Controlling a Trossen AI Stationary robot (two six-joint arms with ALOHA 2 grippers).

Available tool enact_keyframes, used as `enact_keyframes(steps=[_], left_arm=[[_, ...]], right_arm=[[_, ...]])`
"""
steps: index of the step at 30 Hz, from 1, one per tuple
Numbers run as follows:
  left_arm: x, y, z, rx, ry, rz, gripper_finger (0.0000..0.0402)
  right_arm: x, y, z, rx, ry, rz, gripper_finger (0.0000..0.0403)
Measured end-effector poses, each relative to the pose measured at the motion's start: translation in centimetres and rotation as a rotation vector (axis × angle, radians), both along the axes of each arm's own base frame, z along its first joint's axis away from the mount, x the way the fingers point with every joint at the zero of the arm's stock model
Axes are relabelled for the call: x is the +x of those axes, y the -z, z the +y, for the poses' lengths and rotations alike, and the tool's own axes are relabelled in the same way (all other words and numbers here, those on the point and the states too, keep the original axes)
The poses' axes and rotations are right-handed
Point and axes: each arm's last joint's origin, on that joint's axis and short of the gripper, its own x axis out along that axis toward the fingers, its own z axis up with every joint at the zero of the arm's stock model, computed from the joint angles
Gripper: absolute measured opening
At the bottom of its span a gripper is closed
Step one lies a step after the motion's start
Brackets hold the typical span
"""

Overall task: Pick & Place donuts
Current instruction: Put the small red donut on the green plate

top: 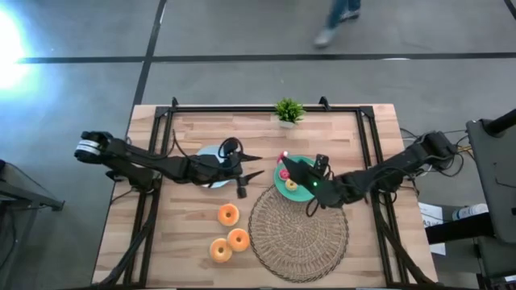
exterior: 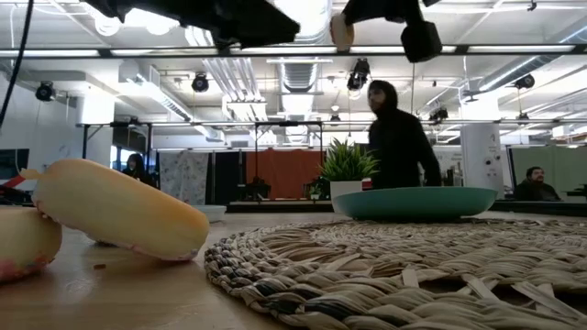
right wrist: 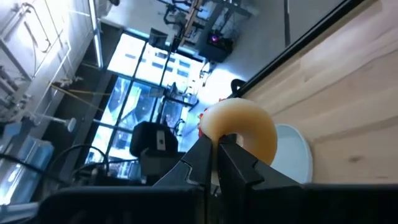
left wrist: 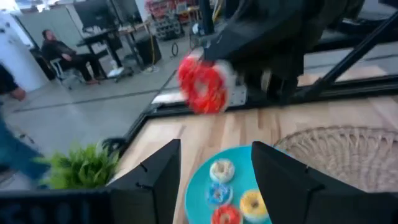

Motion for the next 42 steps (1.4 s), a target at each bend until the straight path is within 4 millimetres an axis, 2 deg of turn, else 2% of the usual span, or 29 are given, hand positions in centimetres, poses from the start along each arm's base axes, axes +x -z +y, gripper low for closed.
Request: enact_keyframes(steps=[8, 14, 28, 37, 42], left_arm=[[3.2, -0.3, -0.3, 0.033, 0.003, 0.006, 0.0172], [4.6, -0.2, 0.1, 0.034, -0.013, 0.015, 0.0172], [4.9, -0.4, 1.4, -0.002, -0.027, 0.001, 0.0170], [5.0, -0.2, 1.5, -0.011, -0.001, 0.007, 0.0117], [5.5, 0.5, 2.0, -0.010, -0.016, 0.027, 0.0103]], right_arm=[[0.6, 0.5, -0.8, 0.031, 0.023, -0.018, 0.0013], [0.5, 0.5, -0.8, 0.031, 0.019, -0.018, 0.0013], [0.4, 0.4, -0.7, 0.043, -0.004, -0.023, 0.0013], [0.5, 0.4, -0.8, 0.046, -0.001, -0.026, 0.0013], [0.5, 0.4, -0.8, 0.054, -0.017, -0.026, 0.0013]])
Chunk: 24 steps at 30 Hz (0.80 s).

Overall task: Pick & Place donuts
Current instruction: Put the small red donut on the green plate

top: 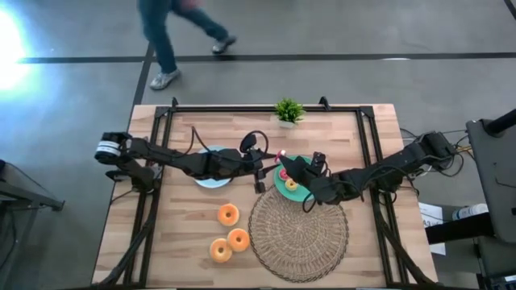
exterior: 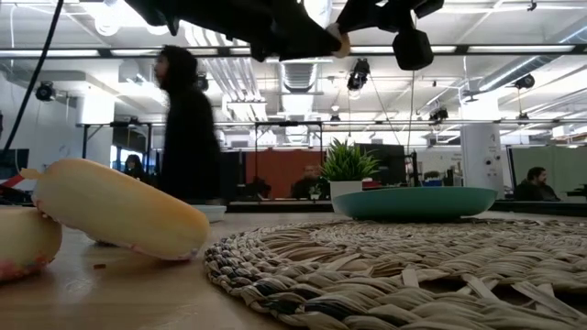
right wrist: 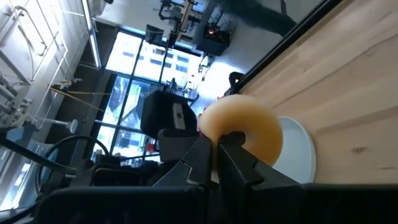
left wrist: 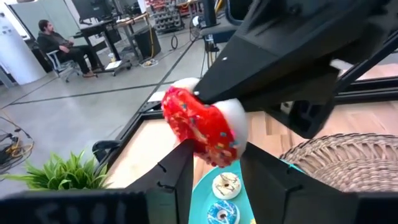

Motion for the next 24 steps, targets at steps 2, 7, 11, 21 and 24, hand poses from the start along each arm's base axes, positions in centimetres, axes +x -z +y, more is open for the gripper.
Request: enact_keyframes(steps=[2, 7, 11, 21, 24], left_arm=[[0.1, 0.0, 0.1, 0.000, -0.003, 0.001, 0.0098], [0.2, -0.1, 0.4, 0.010, -0.016, -0.001, 0.0068], [0.2, -0.2, 0.5, 0.029, -0.022, 0.004, 0.0032], [0.1, 0.0, 0.6, 0.039, -0.031, 0.032, 0.0001], [0.1, 0.2, 0.6, 0.040, -0.030, 0.052, 0.0001]], right_arm=[[0.0, 0.0, 0.0, 0.000, -0.001, 0.001, 0.0013], [0.0, 0.0, 0.0, -0.001, -0.003, 0.002, 0.0013], [-0.1, 0.0, 0.1, -0.011, -0.009, 0.016, 0.0013], [-2.4, -0.7, -0.2, -0.008, -0.063, 0.139, 0.0044], [-3.5, -1.3, -0.4, -0.012, -0.070, 0.160, 0.0082]])
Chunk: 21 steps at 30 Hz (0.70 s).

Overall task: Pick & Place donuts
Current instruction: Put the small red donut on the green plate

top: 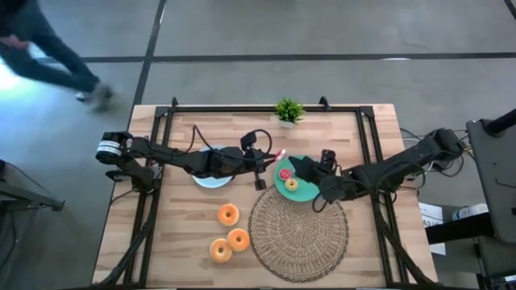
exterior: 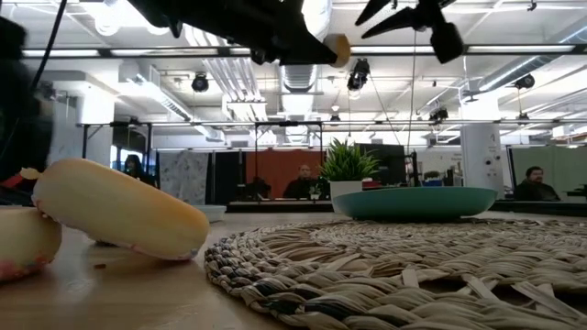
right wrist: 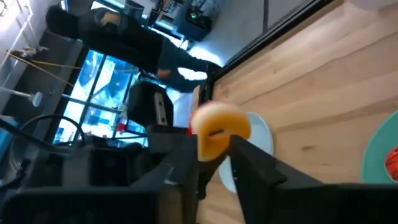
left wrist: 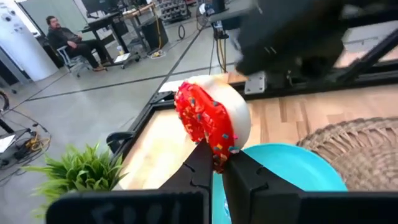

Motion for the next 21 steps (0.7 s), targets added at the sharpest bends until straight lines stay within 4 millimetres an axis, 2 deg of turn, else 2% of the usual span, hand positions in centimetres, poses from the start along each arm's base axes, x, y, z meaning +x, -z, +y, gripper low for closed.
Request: enact_keyframes(steps=[5, 10, 14, 21], left_arm=[[0.3, 0.9, -0.1, 0.012, 0.050, 0.054, 0.0001], [1.4, 4.0, -0.5, 0.059, 0.125, 0.188, 0.0001], [2.7, 6.2, -1.2, 0.166, 0.186, 0.282, 0.0001], [7.4, 7.8, -2.6, 0.339, 0.285, 0.444, 0.0000]], right_arm=[[-1.5, -1.2, -0.4, 0.017, -0.081, 0.027, 0.0152], [-3.7, -2.5, -0.6, -0.027, -0.125, 0.071, 0.0197], [-5.3, -4.1, -1.2, -0.077, -0.099, 0.042, 0.0208], [-7.0, -5.7, -2.0, -0.135, -0.079, 0.020, 0.0206]])
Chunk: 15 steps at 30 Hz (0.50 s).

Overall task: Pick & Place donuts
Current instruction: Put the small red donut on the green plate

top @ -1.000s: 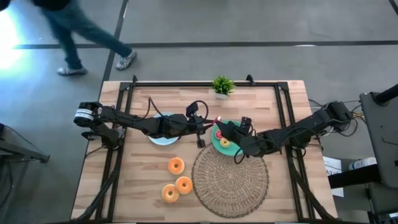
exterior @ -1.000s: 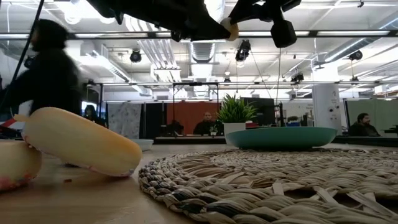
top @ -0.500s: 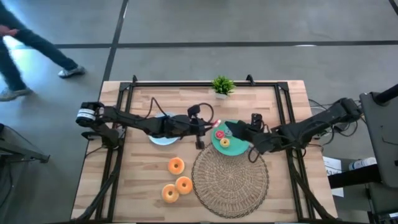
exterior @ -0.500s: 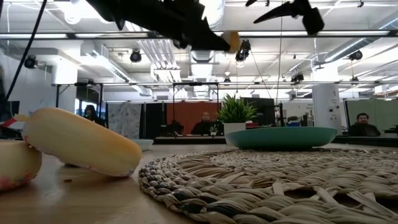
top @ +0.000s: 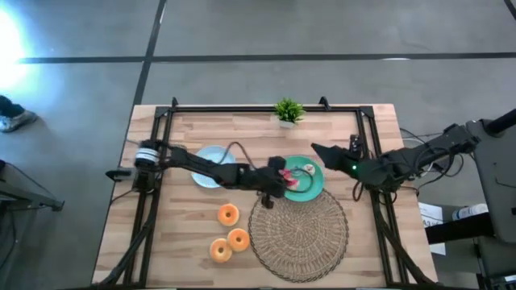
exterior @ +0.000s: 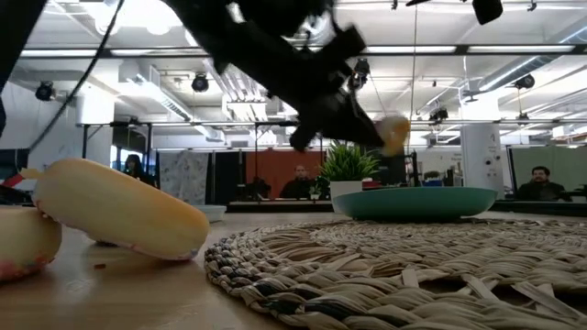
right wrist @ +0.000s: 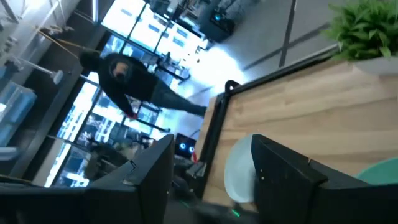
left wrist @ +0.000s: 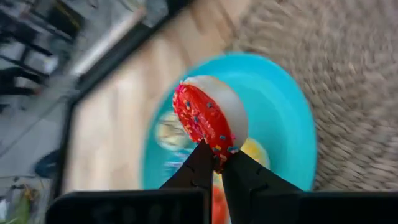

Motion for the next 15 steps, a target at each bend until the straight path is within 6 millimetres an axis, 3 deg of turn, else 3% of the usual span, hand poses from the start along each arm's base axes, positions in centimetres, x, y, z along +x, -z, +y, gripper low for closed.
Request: enact_keyframes(steps=[5, 15], left_arm=[[2.7, 1.9, 0.0, 0.030, 0.002, 0.149, 0.0000], [5.6, 0.5, -0.3, 0.049, 0.013, 0.158, 0.0000]], right_arm=[[-0.7, -0.5, -0.3, -0.012, 0.018, -0.017, 0.0206], [-0.9, -0.6, -0.1, -0.037, 0.001, -0.001, 0.0206]])
